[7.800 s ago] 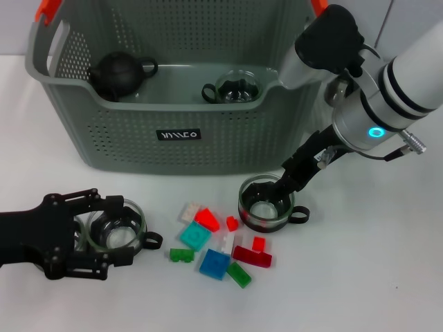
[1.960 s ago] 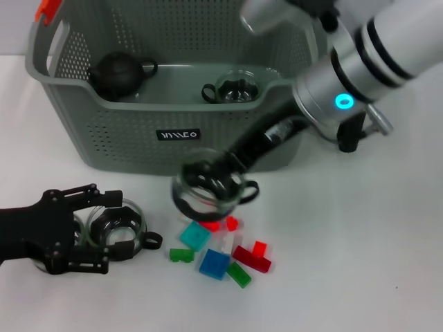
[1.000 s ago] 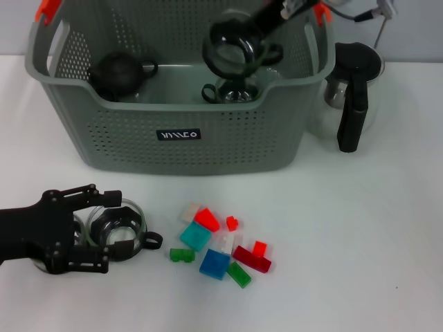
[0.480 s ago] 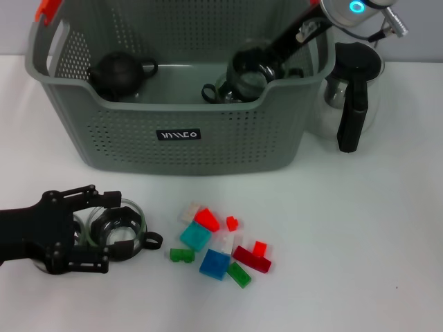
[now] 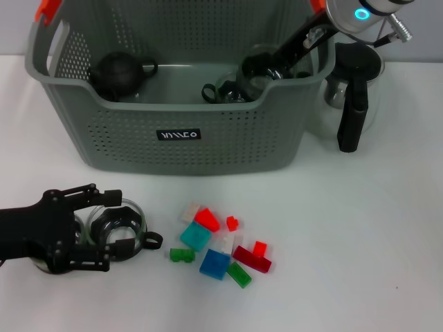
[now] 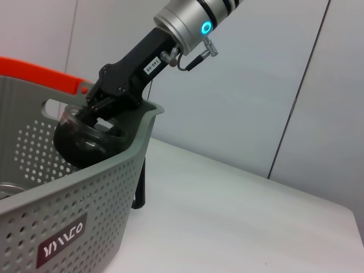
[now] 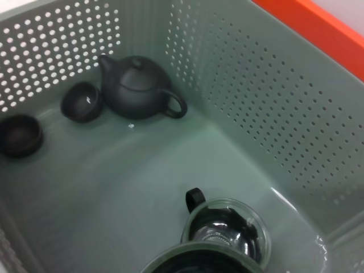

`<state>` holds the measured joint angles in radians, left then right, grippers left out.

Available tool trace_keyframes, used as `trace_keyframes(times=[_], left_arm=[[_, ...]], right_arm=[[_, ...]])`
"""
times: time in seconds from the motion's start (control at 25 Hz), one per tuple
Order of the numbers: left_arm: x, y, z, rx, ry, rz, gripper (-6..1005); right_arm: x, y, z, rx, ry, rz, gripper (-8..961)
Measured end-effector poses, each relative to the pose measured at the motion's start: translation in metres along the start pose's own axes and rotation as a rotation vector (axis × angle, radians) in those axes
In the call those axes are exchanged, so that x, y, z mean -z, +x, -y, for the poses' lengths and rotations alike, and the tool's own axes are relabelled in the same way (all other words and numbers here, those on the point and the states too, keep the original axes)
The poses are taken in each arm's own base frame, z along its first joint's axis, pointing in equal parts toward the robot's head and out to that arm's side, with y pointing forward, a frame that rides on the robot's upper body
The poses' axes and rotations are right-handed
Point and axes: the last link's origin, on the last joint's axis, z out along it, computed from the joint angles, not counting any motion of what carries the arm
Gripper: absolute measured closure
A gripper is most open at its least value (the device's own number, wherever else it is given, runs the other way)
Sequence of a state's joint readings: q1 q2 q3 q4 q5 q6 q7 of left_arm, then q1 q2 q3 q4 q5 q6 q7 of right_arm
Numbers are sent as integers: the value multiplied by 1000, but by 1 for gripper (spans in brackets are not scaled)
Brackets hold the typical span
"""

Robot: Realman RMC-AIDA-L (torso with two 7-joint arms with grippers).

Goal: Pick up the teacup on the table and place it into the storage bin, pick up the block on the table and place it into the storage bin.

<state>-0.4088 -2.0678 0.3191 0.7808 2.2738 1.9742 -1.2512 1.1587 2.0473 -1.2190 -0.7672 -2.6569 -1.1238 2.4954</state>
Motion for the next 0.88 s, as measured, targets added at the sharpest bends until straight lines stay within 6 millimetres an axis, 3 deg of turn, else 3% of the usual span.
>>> trace_keyframes(times=[0.28, 0.88], left_arm=[[-2, 1, 1, -1, -3, -3, 65], [-1, 1, 2, -2, 2, 0, 64]], right_arm=[[-12, 0, -4, 24, -3, -15, 890], [-11, -3, -6, 35, -6, -17, 889]])
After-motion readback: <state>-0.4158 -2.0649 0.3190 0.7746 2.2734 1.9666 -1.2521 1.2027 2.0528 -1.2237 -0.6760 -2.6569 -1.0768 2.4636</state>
